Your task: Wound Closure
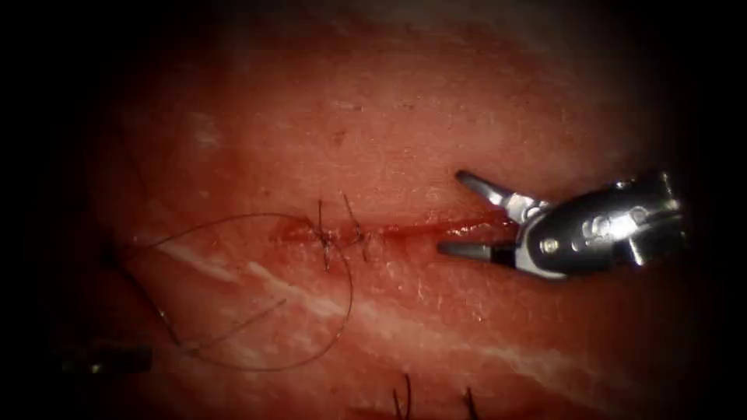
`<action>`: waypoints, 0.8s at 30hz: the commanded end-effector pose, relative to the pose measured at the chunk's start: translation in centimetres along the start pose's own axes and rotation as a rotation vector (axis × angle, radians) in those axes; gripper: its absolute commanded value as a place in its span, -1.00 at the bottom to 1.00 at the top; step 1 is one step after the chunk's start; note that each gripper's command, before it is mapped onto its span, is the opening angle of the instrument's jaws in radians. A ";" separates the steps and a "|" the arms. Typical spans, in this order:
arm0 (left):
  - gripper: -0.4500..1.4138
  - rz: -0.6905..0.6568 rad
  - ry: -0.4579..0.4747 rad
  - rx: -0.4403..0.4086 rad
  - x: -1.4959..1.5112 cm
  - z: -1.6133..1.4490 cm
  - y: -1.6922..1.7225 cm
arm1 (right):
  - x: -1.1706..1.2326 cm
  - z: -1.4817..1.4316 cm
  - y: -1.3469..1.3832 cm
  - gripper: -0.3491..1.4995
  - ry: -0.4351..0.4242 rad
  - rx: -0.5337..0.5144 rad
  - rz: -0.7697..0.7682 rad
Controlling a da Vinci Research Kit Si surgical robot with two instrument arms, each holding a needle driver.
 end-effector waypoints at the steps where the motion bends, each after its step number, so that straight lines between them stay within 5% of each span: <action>1: -1.00 -0.006 0.006 -0.017 -0.03 0.16 0.07 | -0.08 0.03 -0.12 0.71 -0.008 -0.001 0.009; 11: -1.00 -0.007 -0.025 -0.161 -0.30 0.71 0.37 | -0.08 0.14 -0.18 0.71 -0.013 -0.008 0.006; 14: 0.03 -0.053 -0.066 -0.153 -0.39 0.86 0.34 | -0.08 0.15 -0.19 0.71 -0.013 -0.009 0.011; 15: 0.21 -0.066 -0.080 -0.140 -0.42 0.89 0.31 | -0.08 0.15 -0.20 0.71 -0.013 -0.009 0.011; 18: 0.51 -0.072 -0.099 -0.115 -0.52 0.97 0.19 | -0.08 0.16 -0.21 0.71 -0.013 -0.010 0.010; 24: 0.75 -0.080 -0.126 -0.103 -0.67 0.98 -0.01 | -0.08 0.15 -0.22 0.73 -0.017 -0.005 0.009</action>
